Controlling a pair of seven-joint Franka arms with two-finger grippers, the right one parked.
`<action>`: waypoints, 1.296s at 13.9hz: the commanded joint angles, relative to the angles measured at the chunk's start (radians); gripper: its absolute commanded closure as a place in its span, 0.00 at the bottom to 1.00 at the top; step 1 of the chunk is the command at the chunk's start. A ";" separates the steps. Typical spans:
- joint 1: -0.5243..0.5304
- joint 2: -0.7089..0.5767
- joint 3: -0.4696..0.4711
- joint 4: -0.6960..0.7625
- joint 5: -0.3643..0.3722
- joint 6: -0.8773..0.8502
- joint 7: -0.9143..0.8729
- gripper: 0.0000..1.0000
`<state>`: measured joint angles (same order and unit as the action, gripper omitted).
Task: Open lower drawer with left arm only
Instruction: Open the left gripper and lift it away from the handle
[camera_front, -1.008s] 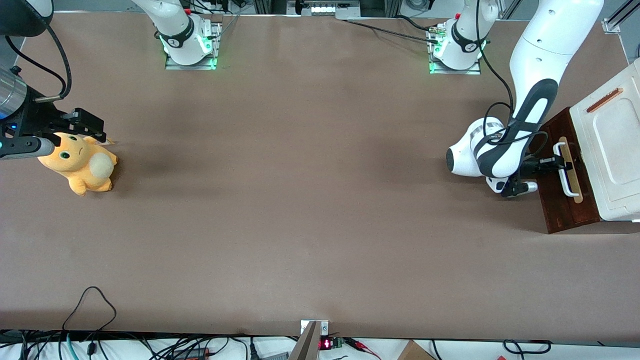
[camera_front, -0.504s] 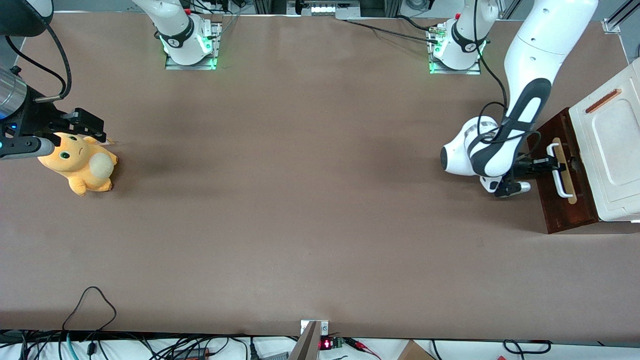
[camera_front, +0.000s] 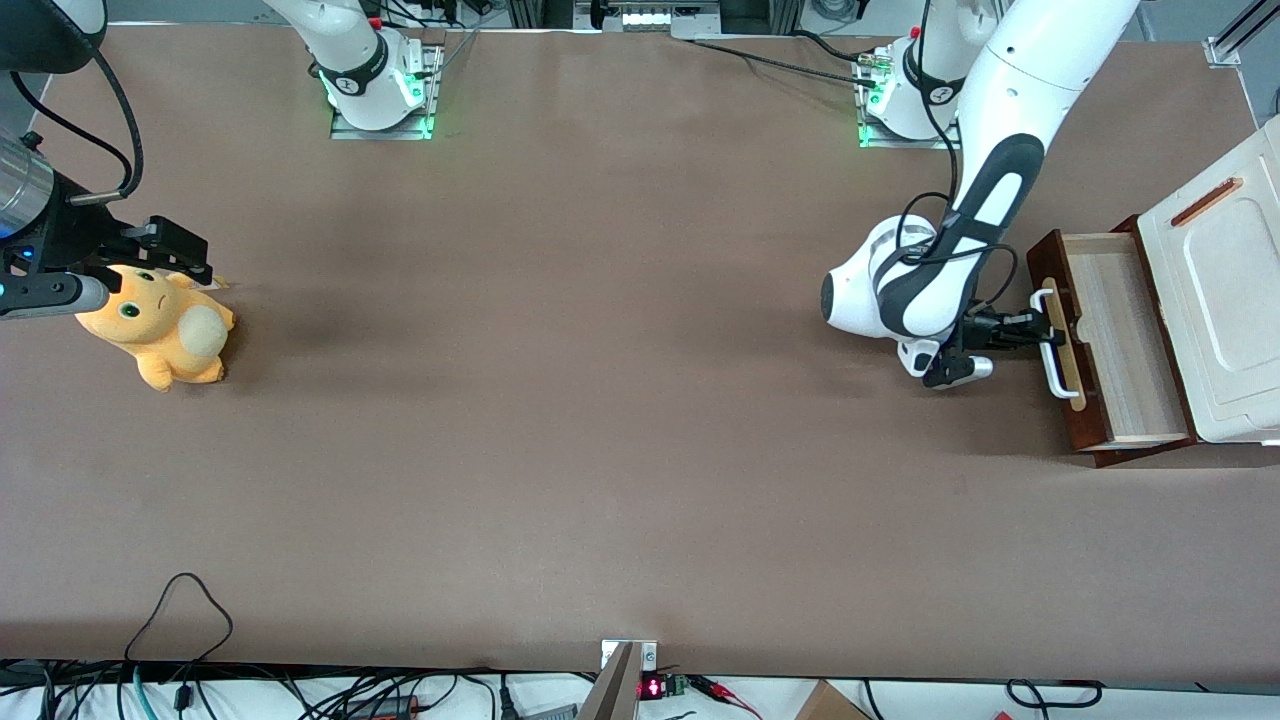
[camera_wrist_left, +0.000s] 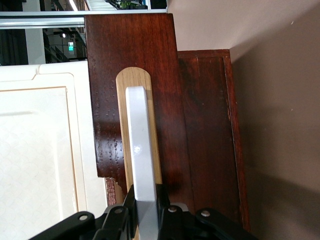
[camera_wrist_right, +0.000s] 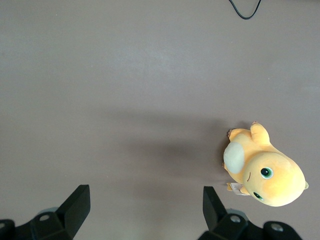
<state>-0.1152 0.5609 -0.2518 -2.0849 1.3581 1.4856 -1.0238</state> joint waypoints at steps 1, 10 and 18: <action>0.011 -0.001 -0.004 0.012 -0.019 0.053 0.062 0.66; 0.017 -0.192 -0.006 0.137 -0.377 0.154 0.241 0.00; 0.141 -0.461 0.052 0.347 -1.078 0.153 0.657 0.00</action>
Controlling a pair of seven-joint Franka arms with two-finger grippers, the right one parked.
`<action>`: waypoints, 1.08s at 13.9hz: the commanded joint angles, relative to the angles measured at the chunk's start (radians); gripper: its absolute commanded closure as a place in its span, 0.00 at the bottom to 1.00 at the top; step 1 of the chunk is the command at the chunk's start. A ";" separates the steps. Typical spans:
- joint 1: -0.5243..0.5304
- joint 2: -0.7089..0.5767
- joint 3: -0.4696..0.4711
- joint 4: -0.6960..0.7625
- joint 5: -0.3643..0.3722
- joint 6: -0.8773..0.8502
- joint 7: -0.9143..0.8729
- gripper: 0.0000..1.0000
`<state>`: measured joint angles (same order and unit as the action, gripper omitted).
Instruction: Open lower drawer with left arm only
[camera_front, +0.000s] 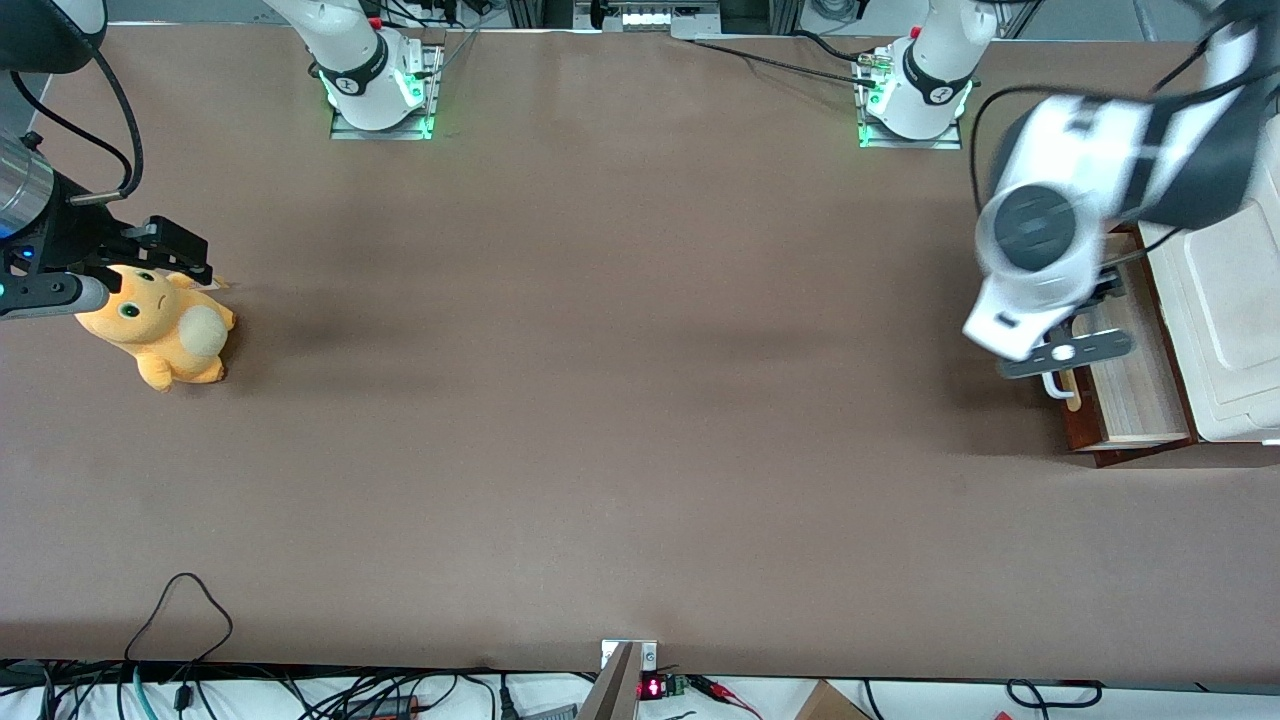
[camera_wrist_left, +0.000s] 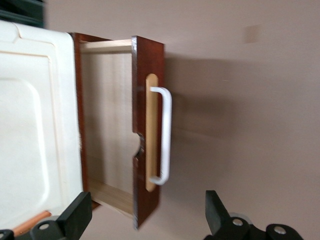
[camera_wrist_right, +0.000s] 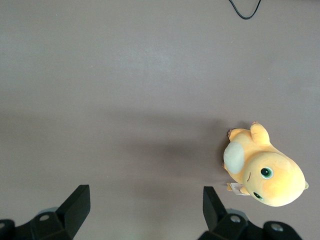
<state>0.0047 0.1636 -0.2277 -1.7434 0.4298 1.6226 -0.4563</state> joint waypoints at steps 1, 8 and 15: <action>0.029 -0.094 0.043 0.008 -0.233 0.017 0.131 0.00; 0.072 -0.237 0.116 -0.005 -0.483 0.020 0.329 0.00; 0.067 -0.242 0.140 0.004 -0.484 0.020 0.418 0.00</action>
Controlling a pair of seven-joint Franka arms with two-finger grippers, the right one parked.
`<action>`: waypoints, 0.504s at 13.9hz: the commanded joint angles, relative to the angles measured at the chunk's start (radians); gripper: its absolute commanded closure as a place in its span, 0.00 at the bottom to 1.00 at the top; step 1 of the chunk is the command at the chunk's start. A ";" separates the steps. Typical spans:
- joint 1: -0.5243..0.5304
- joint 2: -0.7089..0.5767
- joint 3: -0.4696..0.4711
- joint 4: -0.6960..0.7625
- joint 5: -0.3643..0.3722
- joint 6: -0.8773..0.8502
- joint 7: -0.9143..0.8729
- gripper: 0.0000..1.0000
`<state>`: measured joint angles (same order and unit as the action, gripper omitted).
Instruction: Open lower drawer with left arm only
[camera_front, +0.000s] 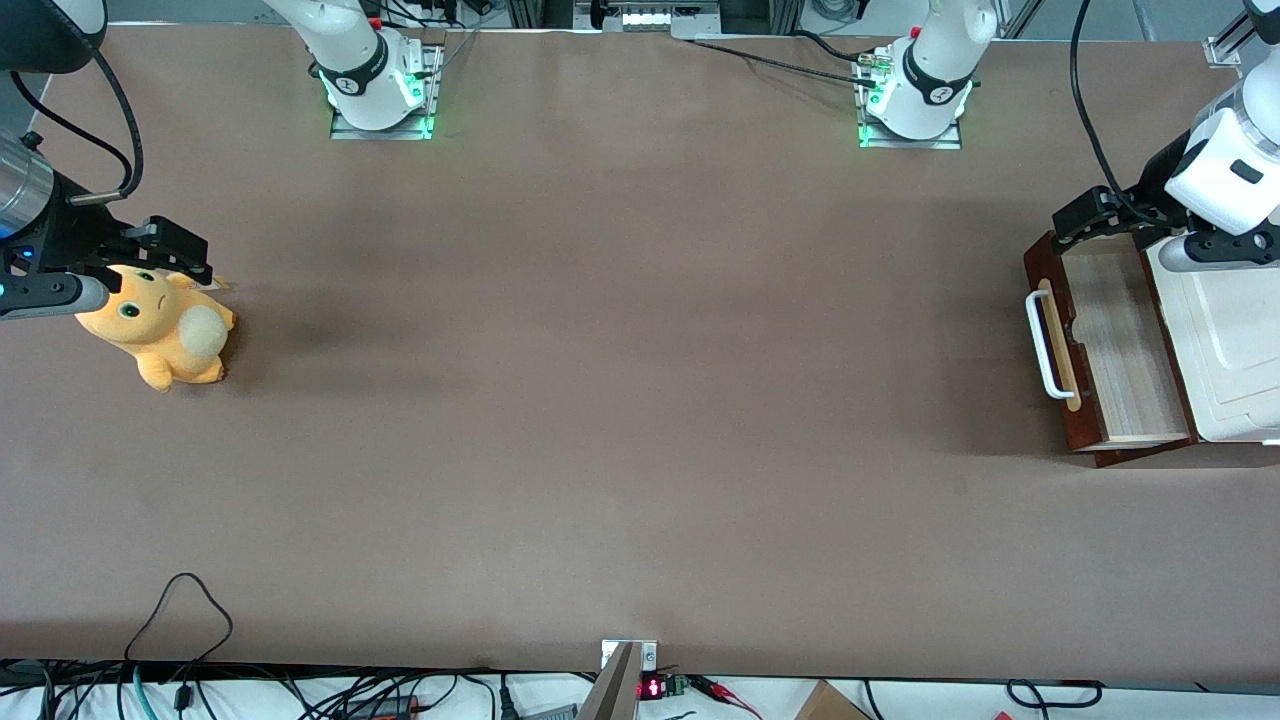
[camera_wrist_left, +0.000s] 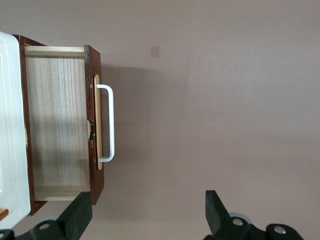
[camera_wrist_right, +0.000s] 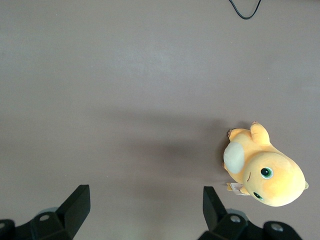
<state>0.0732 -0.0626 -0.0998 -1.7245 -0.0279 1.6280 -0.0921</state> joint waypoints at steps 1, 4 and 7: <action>-0.001 -0.014 0.011 -0.013 -0.026 0.016 0.052 0.00; -0.004 -0.014 0.011 -0.009 -0.017 0.015 0.057 0.00; -0.004 -0.014 0.011 -0.007 -0.014 0.015 0.057 0.00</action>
